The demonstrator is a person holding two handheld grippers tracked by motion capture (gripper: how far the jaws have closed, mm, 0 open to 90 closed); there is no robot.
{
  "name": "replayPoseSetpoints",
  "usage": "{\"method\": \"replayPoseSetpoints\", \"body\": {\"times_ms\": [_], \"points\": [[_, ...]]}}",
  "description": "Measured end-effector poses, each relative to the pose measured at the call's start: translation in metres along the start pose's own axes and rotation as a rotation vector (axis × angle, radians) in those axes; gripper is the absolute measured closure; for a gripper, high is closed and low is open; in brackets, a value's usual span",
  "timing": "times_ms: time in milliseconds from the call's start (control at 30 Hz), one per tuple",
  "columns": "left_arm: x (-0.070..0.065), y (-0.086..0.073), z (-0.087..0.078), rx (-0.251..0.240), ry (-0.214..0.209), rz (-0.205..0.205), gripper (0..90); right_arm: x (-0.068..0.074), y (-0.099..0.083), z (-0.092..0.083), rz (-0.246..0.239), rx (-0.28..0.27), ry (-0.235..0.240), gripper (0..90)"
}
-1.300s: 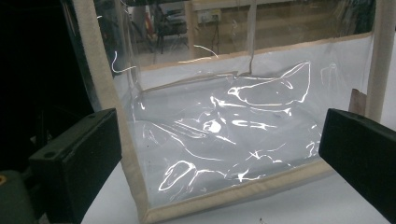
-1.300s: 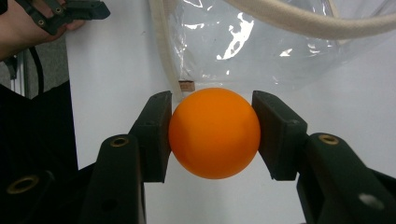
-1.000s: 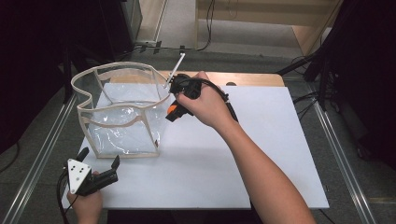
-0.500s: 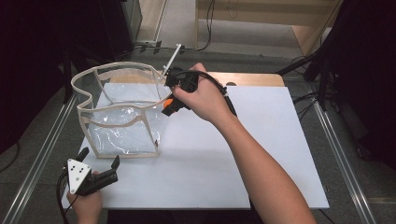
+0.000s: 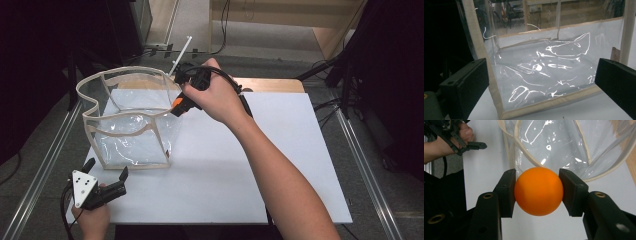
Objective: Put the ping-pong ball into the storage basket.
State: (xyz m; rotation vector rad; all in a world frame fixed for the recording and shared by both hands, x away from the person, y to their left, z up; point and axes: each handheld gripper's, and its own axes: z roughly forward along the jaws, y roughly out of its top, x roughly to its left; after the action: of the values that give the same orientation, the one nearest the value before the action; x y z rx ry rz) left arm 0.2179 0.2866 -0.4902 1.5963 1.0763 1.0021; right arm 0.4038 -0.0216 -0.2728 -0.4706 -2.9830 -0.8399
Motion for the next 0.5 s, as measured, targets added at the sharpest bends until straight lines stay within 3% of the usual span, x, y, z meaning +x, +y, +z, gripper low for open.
{"method": "replayPoseSetpoints", "body": {"times_ms": [500], "points": [[0.000,0.000,0.000,0.002,-0.001,-0.002,0.0,-0.008,0.012,-0.004,0.007,-0.021,-0.001,48.3]]}}
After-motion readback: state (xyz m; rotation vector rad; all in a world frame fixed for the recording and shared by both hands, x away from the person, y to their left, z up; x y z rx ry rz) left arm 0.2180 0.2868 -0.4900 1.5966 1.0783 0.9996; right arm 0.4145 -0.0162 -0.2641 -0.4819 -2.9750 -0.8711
